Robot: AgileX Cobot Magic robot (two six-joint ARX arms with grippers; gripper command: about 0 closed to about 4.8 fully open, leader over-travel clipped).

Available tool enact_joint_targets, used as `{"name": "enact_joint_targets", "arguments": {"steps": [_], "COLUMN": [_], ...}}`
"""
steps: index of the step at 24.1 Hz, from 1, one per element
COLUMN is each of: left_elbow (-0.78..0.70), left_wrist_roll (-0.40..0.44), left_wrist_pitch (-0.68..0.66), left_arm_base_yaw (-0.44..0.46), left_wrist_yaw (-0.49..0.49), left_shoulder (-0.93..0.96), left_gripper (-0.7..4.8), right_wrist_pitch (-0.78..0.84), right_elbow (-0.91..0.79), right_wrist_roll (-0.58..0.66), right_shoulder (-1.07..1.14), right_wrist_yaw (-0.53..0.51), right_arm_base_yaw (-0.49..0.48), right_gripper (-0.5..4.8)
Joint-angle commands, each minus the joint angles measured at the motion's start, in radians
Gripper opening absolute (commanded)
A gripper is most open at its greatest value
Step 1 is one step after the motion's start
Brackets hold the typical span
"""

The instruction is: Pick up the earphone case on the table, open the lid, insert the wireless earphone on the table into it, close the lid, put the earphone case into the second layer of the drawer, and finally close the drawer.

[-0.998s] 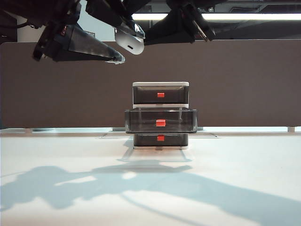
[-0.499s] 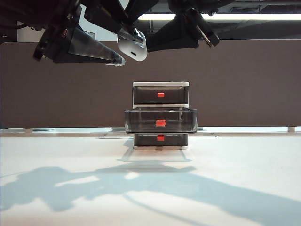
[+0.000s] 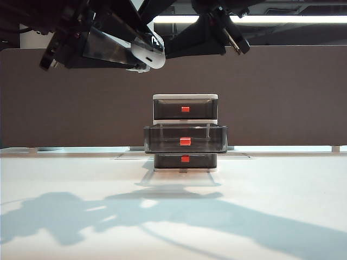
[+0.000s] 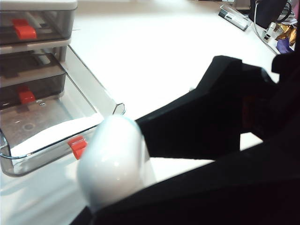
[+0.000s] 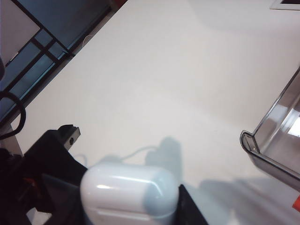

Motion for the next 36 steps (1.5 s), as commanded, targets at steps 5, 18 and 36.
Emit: {"name": "enact_joint_targets", "arguments": {"steps": [5, 18, 36], "left_elbow": [0.008, 0.008, 0.008], "left_wrist_roll": [-0.003, -0.001, 0.050], "left_wrist_pitch": [0.059, 0.058, 0.022], "left_arm_base_yaw": [0.003, 0.003, 0.003], "left_wrist_yaw": [-0.012, -0.012, -0.012], "left_shoulder": [-0.003, -0.003, 0.011], "left_gripper": [0.96, 0.11, 0.12], "right_wrist_pitch": [-0.027, -0.027, -0.098], "right_elbow": [0.001, 0.001, 0.005], "right_wrist_roll": [-0.005, -0.012, -0.087], "right_shoulder": [0.000, -0.001, -0.037], "right_wrist_yaw": [-0.056, -0.098, -0.088], "right_arm_base_yaw": [0.014, 0.015, -0.012], "right_gripper": [1.44, 2.06, 3.70]}}
